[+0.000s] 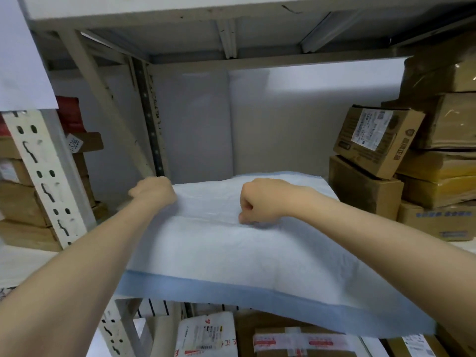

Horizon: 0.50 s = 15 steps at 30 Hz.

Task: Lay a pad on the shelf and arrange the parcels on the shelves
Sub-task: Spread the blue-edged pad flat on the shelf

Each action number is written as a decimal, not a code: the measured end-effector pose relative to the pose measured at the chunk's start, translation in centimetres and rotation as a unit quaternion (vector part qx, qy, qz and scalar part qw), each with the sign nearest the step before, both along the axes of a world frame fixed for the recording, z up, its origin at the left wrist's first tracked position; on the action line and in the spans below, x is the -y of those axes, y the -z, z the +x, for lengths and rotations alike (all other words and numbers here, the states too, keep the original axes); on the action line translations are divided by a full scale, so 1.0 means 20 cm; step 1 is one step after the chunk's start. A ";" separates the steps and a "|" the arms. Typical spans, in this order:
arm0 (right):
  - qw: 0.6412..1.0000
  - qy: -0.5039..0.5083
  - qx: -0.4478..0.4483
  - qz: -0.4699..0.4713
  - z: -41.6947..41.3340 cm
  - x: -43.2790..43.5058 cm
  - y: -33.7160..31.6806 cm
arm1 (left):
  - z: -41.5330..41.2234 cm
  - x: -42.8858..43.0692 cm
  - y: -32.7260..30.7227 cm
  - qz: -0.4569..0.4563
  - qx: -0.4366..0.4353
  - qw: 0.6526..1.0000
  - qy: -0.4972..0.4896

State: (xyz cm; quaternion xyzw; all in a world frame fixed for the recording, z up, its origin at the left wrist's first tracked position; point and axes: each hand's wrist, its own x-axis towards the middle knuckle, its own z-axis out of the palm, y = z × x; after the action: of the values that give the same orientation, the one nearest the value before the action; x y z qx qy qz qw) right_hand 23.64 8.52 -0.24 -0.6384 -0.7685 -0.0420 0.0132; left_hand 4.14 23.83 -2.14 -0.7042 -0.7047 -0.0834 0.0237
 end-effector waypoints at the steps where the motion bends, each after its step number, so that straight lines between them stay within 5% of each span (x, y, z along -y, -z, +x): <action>1: 1.000 0.001 -0.005 -0.011 0.01 -0.01 0.00 | 0.02 0.00 -0.01 0.008 0.002 0.999 0.037; 10: 0.988 0.048 -0.056 -0.134 0.16 0.01 -0.02 | 0.28 0.11 0.00 -0.125 0.112 0.943 0.287; 15: 0.954 0.238 0.180 -0.009 0.28 0.07 0.02 | 0.39 0.28 0.01 -0.195 0.070 0.920 0.332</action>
State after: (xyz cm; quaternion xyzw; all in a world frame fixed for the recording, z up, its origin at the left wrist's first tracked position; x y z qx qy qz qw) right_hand 29.22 7.17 -0.58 -0.7850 -0.5839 -0.1507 -0.1415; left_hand 11.86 18.33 -2.35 -0.8810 -0.4323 0.0034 -0.1922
